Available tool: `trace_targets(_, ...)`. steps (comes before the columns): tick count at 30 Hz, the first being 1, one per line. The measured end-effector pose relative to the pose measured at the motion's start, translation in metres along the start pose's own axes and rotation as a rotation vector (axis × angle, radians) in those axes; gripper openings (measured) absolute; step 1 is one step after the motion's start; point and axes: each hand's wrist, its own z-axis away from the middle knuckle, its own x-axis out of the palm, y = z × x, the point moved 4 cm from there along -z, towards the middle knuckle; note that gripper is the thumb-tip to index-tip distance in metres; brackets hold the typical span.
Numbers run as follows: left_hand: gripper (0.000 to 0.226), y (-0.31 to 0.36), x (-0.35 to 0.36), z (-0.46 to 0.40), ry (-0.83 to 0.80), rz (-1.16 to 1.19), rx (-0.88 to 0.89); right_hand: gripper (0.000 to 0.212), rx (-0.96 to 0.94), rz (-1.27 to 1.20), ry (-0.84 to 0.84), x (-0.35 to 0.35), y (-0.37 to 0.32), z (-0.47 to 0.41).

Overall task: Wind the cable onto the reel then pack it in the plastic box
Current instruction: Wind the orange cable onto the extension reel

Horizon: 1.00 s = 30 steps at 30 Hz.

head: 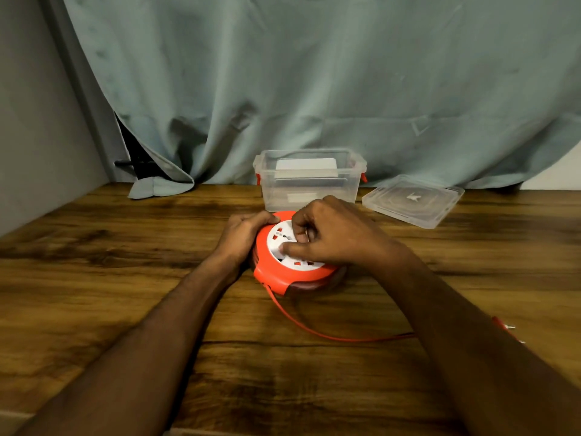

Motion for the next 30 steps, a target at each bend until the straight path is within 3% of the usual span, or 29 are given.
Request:
trace_targets(2, 0.012, 0.0, 0.0, 0.0, -0.003, -0.013, 0.002, 0.018, -0.004, -0.057, -0.019, -0.007, 0.008, 0.0)
trace_targets(5, 0.015, -0.001, 0.0, 0.001, -0.017, -0.04, 0.001, 0.041, 0.018, -0.073, -0.156, -0.008, 0.017, -0.001)
trace_targets(8, 0.018, -0.002, -0.001, 0.0, -0.035, -0.051, -0.007, 0.051, 0.038, -0.123, -0.253, -0.003, 0.019, -0.002)
trace_targets(20, 0.018, 0.001, -0.002, 0.004, -0.057, -0.044, -0.015, 0.07, 0.022, -0.241, -0.222, -0.008, 0.019, 0.004)
trace_targets(30, 0.015, 0.001, -0.001, 0.005, -0.071, -0.029, -0.021, 0.07, 0.007, -0.156, -0.173, -0.012, 0.013, 0.004)
